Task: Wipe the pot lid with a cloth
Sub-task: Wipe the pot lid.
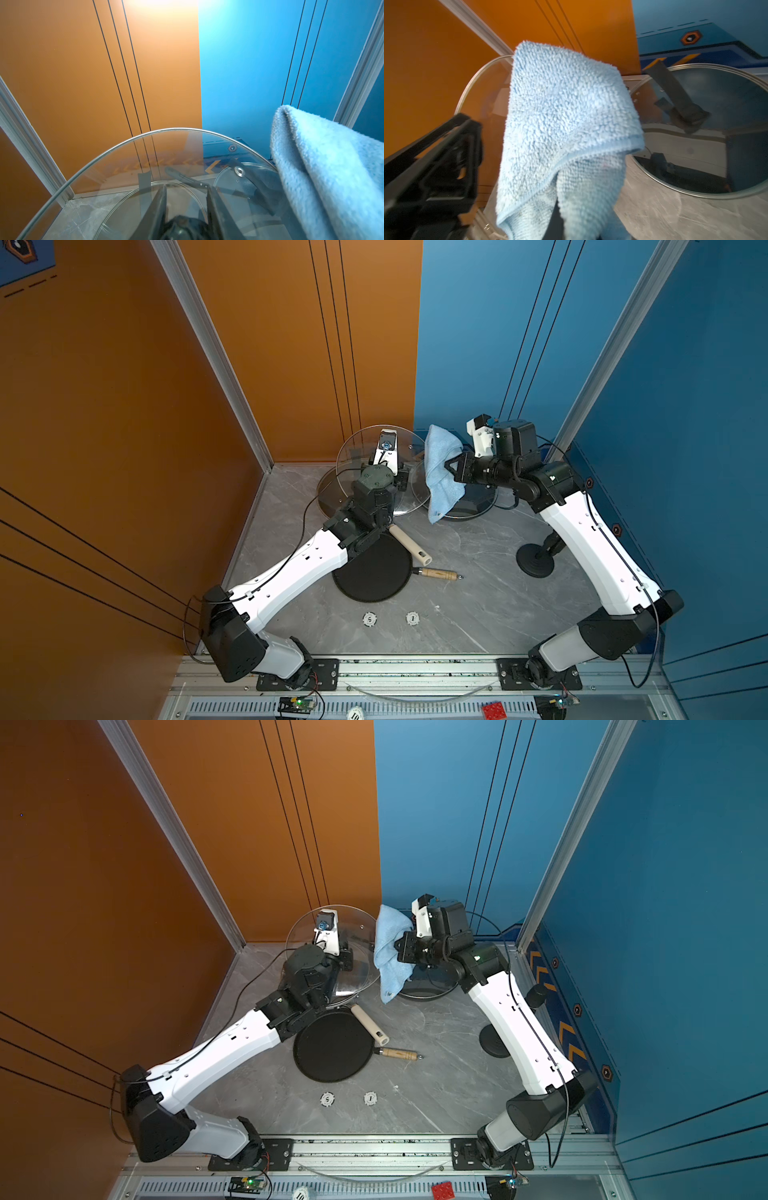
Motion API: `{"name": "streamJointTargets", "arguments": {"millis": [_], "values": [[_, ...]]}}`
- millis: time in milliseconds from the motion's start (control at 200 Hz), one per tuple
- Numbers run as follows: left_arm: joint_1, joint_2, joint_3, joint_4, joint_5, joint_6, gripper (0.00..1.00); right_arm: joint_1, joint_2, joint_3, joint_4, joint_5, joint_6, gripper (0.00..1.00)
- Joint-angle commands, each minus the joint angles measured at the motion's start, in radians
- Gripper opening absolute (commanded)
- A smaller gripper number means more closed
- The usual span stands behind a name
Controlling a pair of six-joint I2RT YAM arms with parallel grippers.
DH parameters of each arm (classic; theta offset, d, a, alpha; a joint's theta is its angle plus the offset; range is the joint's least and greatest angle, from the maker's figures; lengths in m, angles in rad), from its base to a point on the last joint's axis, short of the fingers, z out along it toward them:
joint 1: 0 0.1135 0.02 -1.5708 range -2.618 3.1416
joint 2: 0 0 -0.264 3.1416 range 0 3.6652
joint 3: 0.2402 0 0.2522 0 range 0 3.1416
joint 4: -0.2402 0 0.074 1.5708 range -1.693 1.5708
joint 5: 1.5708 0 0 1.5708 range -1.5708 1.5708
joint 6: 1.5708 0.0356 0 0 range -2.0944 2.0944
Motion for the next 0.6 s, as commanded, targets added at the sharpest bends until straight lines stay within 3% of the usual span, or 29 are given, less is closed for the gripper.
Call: {"name": "streamJointTargets", "arguments": {"millis": [0, 240, 596], "values": [[0.006, 0.003, 0.039, 0.089, -0.018, 0.003, 0.33, 0.053, -0.013, -0.035, 0.105, -0.116, 0.040, 0.00], [0.019, 0.020, 0.058, 0.105, 0.003, -0.001, 0.33, 0.109, 0.037, -0.107, 0.092, -0.087, 0.039, 0.00], [0.023, -0.042, -0.018, 0.104, -0.068, -0.001, 0.33, -0.045, 0.054, -0.114, -0.056, 0.198, -0.018, 0.00]]}}
